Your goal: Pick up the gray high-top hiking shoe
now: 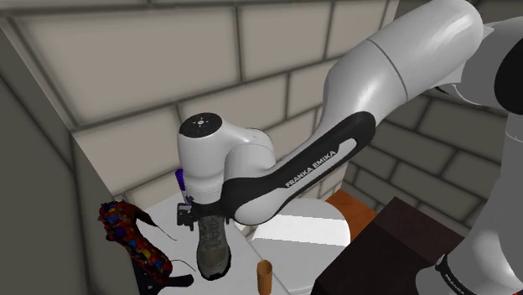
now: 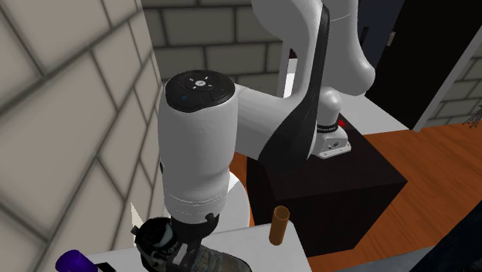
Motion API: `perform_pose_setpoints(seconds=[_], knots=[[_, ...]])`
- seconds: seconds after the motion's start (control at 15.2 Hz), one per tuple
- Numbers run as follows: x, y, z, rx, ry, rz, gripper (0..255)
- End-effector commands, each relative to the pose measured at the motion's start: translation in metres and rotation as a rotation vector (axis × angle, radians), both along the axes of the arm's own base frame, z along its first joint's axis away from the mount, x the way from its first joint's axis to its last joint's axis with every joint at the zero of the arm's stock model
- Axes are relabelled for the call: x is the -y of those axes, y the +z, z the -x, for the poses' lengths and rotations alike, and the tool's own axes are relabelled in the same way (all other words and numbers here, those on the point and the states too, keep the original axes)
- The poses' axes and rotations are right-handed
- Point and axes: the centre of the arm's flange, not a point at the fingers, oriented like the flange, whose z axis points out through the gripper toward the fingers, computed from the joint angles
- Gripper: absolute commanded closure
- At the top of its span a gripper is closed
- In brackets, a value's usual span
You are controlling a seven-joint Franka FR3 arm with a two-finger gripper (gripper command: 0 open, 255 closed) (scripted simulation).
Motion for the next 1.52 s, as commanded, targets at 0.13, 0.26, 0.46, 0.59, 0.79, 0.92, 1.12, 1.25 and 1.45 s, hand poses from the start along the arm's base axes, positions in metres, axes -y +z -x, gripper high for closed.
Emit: perform_pose_setpoints(seconds=[0.13, 0.26, 0.46, 0.59, 0.79, 0.92, 1.12, 1.25, 1.45], knots=[[0.000, -0.014, -0.001, 0.000, 0.000, 0.000, 0], [0.000, -0.014, 0.000, 0.000, 0.000, 0.000, 255], [-0.001, -0.014, 0.000, 0.000, 0.000, 0.000, 255], [-0.001, -0.014, 0.000, 0.001, 0.000, 0.000, 255], [0.000, -0.014, -0.001, 0.000, 0.000, 0.000, 255], [0.000, -0.003, -0.001, 0.000, 0.000, 0.000, 255], [0.000, 0.013, -0.001, 0.000, 0.000, 0.000, 255], [0.000, 0.023, -0.001, 0.000, 0.000, 0.000, 255], [0.000, 0.039, -0.001, 0.000, 0.000, 0.000, 255]])
